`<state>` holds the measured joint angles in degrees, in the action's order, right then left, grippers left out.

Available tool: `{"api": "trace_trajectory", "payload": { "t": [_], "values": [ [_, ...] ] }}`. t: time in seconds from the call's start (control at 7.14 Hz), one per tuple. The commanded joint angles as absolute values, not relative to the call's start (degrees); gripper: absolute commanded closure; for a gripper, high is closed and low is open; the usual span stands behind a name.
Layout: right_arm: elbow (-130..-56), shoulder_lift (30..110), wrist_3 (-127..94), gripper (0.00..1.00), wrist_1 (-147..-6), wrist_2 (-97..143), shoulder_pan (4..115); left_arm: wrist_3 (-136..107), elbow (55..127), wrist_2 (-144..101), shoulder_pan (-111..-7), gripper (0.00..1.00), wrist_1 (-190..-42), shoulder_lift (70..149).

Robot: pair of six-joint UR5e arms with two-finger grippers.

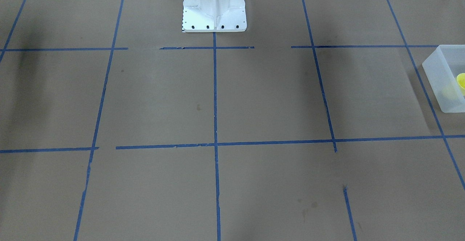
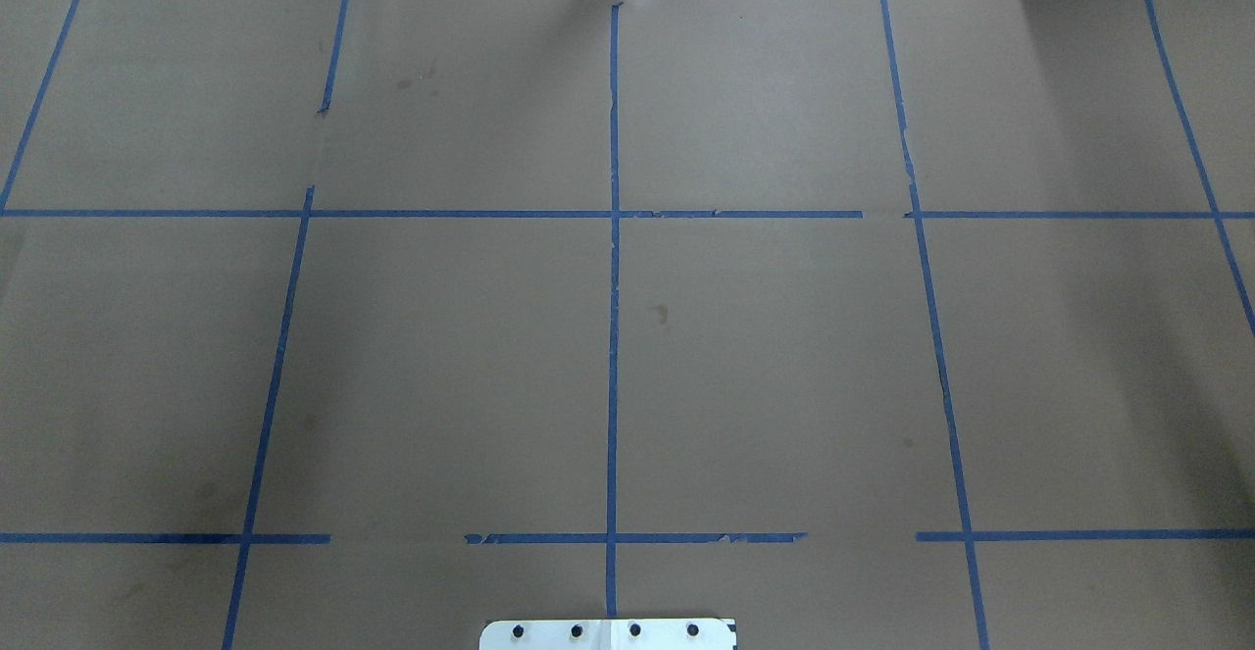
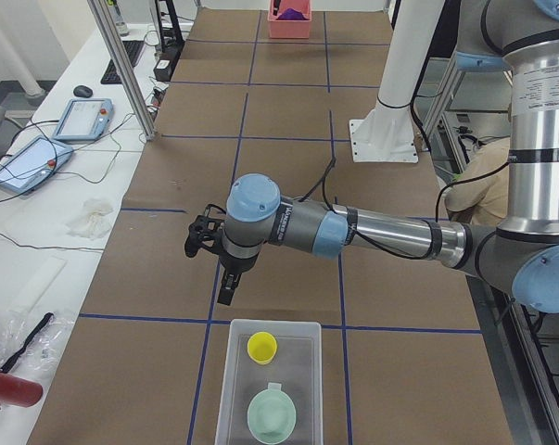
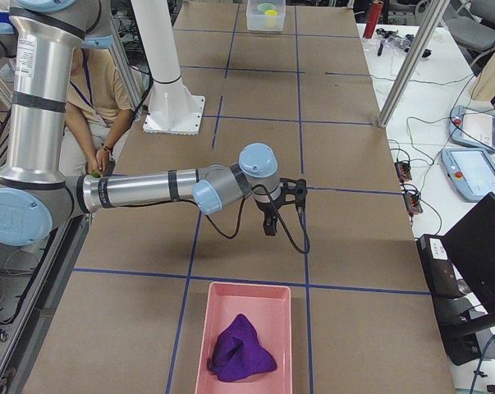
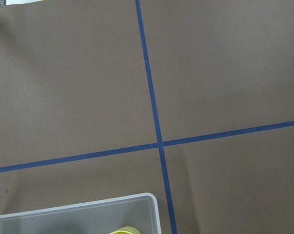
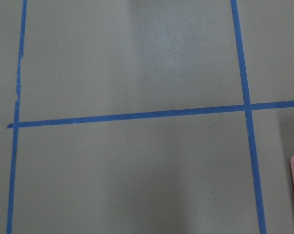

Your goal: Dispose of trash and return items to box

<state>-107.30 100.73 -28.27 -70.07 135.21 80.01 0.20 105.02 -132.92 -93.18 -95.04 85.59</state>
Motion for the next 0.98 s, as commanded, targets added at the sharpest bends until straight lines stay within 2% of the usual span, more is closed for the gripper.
{"api": "trace_trajectory", "payload": {
  "t": [0.0, 0.28, 0.56, 0.84],
  "values": [
    [-107.7, 101.0, -11.2, 0.00, -81.5, 135.0, 83.3, -3.5, 108.6, -131.7, -87.7, 0.00, -89.1, 85.9],
    [-108.7, 100.6, -8.1, 0.00, -85.3, 134.9, 84.1, -9.5, 107.8, -132.3, -80.0, 0.00, -89.0, 85.3],
    [-108.4, 100.5, -8.1, 0.00, -85.4, 135.0, 84.0, 0.4, 105.1, -139.3, -80.6, 0.00, -89.8, 80.8],
    [-108.0, 101.0, -8.1, 0.00, -85.4, 135.3, 84.1, 4.7, 101.0, -139.0, -88.6, 0.00, -89.7, 81.4]
  ]
}}
